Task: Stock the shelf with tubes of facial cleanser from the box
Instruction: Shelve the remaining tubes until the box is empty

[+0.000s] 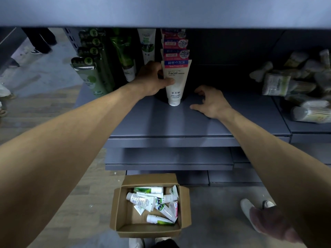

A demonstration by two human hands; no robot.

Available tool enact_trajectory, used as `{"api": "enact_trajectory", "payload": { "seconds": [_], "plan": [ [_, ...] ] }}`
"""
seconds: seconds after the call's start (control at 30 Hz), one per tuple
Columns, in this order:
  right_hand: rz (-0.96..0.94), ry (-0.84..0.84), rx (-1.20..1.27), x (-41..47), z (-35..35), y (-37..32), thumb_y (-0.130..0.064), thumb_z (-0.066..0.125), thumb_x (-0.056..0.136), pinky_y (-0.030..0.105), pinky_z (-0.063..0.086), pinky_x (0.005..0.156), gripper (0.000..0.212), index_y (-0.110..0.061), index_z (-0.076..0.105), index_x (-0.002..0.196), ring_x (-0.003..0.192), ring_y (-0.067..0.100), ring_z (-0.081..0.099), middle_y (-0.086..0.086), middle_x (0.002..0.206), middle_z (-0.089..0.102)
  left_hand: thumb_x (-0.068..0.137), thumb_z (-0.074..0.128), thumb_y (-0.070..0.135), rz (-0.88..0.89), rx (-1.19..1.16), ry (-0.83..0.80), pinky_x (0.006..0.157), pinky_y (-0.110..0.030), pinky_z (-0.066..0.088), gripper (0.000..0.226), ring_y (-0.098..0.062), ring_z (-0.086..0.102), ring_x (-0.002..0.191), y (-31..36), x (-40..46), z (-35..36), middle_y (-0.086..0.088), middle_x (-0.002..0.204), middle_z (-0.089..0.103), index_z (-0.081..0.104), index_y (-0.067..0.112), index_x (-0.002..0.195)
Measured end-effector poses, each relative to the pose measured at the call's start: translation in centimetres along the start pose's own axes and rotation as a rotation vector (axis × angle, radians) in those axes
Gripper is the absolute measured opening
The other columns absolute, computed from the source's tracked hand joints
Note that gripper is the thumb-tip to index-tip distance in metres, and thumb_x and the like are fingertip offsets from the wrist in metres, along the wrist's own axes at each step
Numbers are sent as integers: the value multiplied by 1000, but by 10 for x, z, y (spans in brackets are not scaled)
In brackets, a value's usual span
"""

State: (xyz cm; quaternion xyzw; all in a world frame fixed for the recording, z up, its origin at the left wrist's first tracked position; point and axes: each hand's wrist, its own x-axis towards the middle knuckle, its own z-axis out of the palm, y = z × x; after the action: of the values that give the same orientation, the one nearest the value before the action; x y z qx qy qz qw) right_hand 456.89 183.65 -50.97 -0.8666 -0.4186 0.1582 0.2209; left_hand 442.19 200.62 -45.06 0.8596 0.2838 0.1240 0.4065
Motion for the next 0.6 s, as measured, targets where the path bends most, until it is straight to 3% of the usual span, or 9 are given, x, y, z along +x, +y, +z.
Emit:
{"api": "enact_trajectory", "payload": {
  "seconds": [0.53, 0.6],
  "plan": [
    [2, 57, 25, -3, 5, 4, -33, 82, 77, 31, 48, 100, 65, -18, 54, 134, 116, 21, 58, 4, 133, 59, 73, 83, 28, -126, -107, 108, 85, -38, 58, 45, -16, 64, 99, -35, -45, 22, -1, 107, 64, 63, 16, 112],
    [5, 60, 18, -3, 4, 4, -33, 82, 77, 28, 46, 98, 65, -17, 53, 134, 116, 20, 58, 3, 133, 59, 75, 82, 25, -128, -115, 108, 83, -33, 59, 41, -15, 67, 92, -40, -57, 24, -2, 107, 64, 64, 17, 111]
  ]
}}
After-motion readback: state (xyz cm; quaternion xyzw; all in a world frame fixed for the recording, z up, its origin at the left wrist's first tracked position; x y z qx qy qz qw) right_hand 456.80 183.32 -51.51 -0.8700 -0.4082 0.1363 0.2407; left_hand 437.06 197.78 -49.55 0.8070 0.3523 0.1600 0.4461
